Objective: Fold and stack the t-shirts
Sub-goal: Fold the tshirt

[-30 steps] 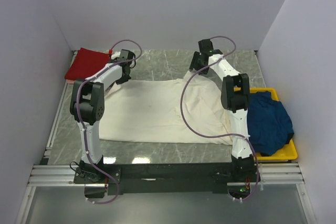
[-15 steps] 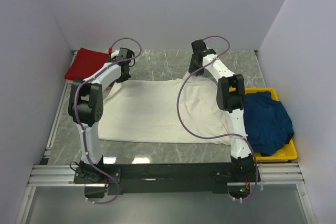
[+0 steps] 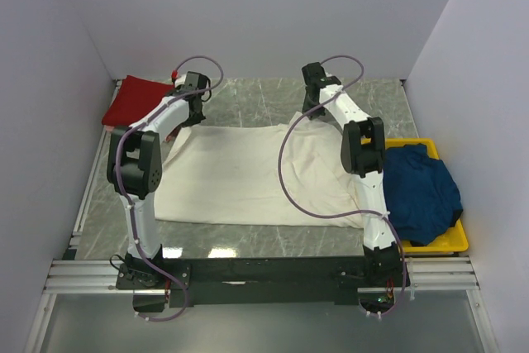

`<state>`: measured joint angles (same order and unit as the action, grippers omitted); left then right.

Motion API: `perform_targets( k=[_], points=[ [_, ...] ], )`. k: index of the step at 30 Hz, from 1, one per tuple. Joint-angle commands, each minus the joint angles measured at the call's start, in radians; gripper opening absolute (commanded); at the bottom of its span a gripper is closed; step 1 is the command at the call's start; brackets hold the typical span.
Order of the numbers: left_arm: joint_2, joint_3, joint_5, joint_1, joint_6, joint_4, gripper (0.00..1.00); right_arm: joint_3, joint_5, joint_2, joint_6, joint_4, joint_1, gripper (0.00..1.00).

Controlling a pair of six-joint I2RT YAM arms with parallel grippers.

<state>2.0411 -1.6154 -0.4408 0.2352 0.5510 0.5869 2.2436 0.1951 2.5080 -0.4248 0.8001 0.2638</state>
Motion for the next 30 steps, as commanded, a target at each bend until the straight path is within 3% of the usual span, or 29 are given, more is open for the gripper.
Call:
perform_targets(
  k=[1,8,11,12,13,16,22,30],
  points=[
    [-0.041,-0.064,-0.001,-0.019,-0.057,-0.021,0.01,-0.013,0.055,-0.104,-0.025,-0.053,-0.043,0.0],
    [-0.022,-0.101,0.019,-0.053,-0.102,-0.025,0.01,-0.018,0.02,-0.176,-0.016,-0.136,-0.074,0.0],
    [-0.019,-0.098,0.034,-0.053,-0.108,-0.029,0.01,0.016,0.01,-0.156,-0.008,-0.093,-0.067,0.15],
    [-0.019,-0.095,0.034,-0.053,-0.109,-0.033,0.01,0.01,-0.008,-0.152,-0.015,-0.085,-0.064,0.22],
    [-0.019,-0.086,0.04,-0.053,-0.108,-0.038,0.01,0.004,-0.023,-0.144,-0.019,-0.079,-0.063,0.37],
    [-0.021,-0.074,0.051,-0.053,-0.111,-0.047,0.01,-0.044,-0.046,-0.129,-0.032,-0.072,-0.048,0.55],
    [-0.01,-0.08,0.068,-0.053,-0.114,-0.044,0.01,-0.039,-0.056,-0.083,-0.028,-0.061,-0.006,0.71],
    [-0.009,-0.086,0.076,-0.053,-0.121,-0.041,0.01,-0.003,-0.008,-0.031,-0.063,0.027,0.025,0.73]
  ],
)
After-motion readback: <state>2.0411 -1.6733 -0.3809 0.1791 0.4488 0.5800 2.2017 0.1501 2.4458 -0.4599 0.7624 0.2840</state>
